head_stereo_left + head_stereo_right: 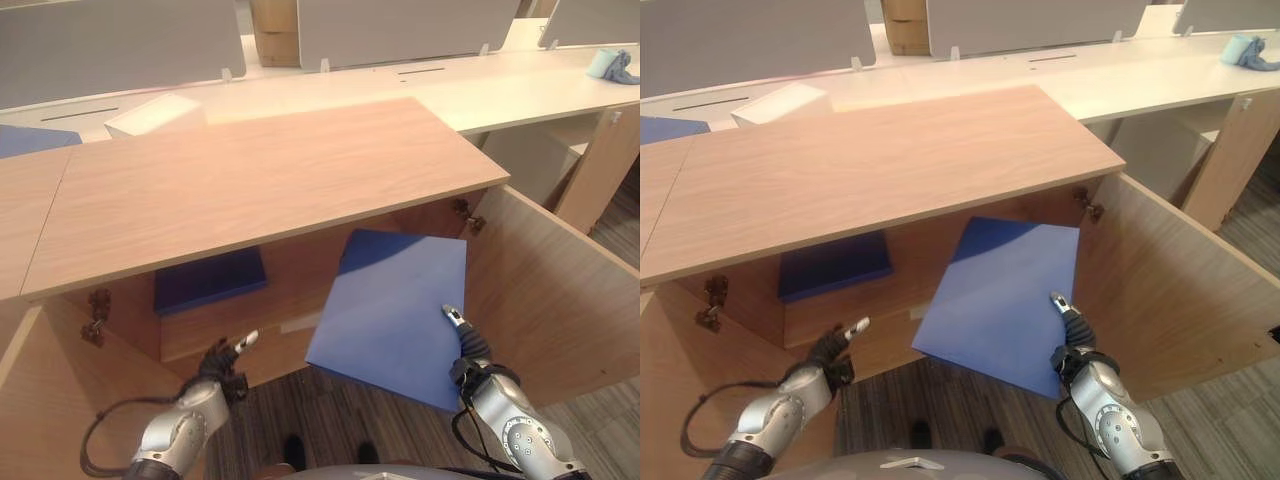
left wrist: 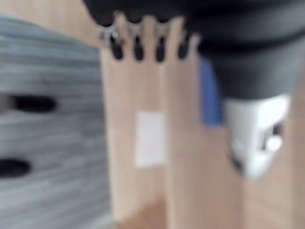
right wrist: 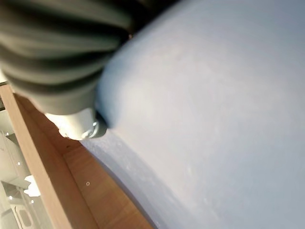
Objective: Put the empty folder in the office cabinet
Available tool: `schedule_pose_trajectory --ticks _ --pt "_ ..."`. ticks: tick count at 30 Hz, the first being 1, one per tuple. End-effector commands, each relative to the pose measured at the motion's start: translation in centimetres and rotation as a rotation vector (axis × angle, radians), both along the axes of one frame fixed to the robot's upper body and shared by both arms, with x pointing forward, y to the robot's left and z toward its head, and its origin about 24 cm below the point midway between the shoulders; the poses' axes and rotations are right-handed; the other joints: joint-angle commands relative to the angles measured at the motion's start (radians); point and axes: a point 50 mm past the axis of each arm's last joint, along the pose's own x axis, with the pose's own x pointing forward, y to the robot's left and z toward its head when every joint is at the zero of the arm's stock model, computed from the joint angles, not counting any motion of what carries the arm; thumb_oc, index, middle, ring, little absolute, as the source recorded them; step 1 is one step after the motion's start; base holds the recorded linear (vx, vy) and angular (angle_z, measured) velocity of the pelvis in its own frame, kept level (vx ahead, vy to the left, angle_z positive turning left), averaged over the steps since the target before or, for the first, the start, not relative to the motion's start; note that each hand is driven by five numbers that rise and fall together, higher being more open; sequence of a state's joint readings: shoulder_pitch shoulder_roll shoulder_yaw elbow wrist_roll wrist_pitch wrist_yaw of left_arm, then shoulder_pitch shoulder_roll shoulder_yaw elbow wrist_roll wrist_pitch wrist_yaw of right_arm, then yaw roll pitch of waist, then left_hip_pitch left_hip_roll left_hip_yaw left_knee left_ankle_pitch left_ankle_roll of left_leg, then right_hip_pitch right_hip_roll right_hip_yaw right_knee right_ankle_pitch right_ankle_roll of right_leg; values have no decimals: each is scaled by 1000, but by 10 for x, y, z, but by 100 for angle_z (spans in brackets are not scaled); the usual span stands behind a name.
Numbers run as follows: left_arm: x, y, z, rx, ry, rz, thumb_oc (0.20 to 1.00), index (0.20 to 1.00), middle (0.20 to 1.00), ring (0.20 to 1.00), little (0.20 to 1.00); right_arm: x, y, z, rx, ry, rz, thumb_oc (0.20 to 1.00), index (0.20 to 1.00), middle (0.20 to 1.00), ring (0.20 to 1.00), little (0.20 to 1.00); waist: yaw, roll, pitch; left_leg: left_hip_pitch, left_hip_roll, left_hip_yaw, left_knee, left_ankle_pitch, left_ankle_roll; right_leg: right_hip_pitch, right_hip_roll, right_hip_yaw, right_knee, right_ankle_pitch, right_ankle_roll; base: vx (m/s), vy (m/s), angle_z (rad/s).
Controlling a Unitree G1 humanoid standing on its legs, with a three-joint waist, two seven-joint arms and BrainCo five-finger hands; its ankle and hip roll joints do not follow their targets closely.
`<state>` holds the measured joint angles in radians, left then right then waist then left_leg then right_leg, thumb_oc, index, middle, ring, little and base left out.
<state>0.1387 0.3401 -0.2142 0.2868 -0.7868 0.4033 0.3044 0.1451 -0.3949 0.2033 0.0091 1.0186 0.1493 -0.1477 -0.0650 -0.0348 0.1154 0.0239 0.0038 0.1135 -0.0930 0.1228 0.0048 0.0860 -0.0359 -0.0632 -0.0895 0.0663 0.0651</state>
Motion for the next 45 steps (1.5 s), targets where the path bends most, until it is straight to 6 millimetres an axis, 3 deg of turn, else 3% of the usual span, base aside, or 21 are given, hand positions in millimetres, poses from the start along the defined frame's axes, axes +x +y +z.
schedule_pose_trajectory --ticks 1,9,17,22,23,27,39,45 --pt "-8 18 -13 134 57 -34 1000 1000 1000 1000 1000 33 -3 37 110 -198 -84 200 200 200 200 200 32 -23 9 49 -4 -20 6 -169 7 -3 -22 -45 2 -55 43 5 -21 7" --pt "-91 20 -74 197 481 -83 1000 1000 1000 1000 1000 48 6 23 254 -109 -133 200 200 200 200 200 60 -41 8 44 -4 -34 6 -169 9 -1 -26 -62 2 -53 47 20 -33 8" --pt "-136 26 -87 203 615 -32 1000 1000 1000 1000 1000 57 9 12 259 -70 -148 200 200 200 200 200 96 -55 16 30 -4 -47 6 -167 10 -5 -28 -81 2 -53 49 20 -17 8" --pt "-141 33 -86 215 641 -23 1000 1000 1000 1000 1000 64 8 8 252 -50 -189 200 200 200 200 200 114 -55 22 21 -3 -59 6 -164 8 -8 -27 -93 2 -54 47 2 -10 9" --pt "-148 39 -87 233 670 -32 1000 1000 1000 1000 1000 70 -2 1 271 -14 -262 200 200 200 200 200 133 -52 22 14 -3 -72 6 -158 3 -6 -27 -105 2 -57 46 27 5 9" --pt "-154 43 -87 233 684 -26 1000 1000 1000 1000 1000 75 -6 -1 279 -10 -293 200 200 200 200 200 144 -49 20 9 -5 -80 6 -156 0 -7 -29 -115 2 -58 45 18 14 13" --pt "-157 38 -88 206 685 -18 1000 1000 1000 1000 1000 65 10 -10 308 16 -295 200 200 200 200 200 132 -44 22 12 -15 -75 6 -163 13 -12 -43 -110 2 -45 53 10 26 1" --pt "-148 39 -87 209 663 -9 1000 1000 1000 1000 1000 63 11 -10 289 -2 -286 200 200 200 200 200 125 -39 26 18 -19 -68 6 -168 23 -16 -51 -103 2 -32 63 1 4 -1"
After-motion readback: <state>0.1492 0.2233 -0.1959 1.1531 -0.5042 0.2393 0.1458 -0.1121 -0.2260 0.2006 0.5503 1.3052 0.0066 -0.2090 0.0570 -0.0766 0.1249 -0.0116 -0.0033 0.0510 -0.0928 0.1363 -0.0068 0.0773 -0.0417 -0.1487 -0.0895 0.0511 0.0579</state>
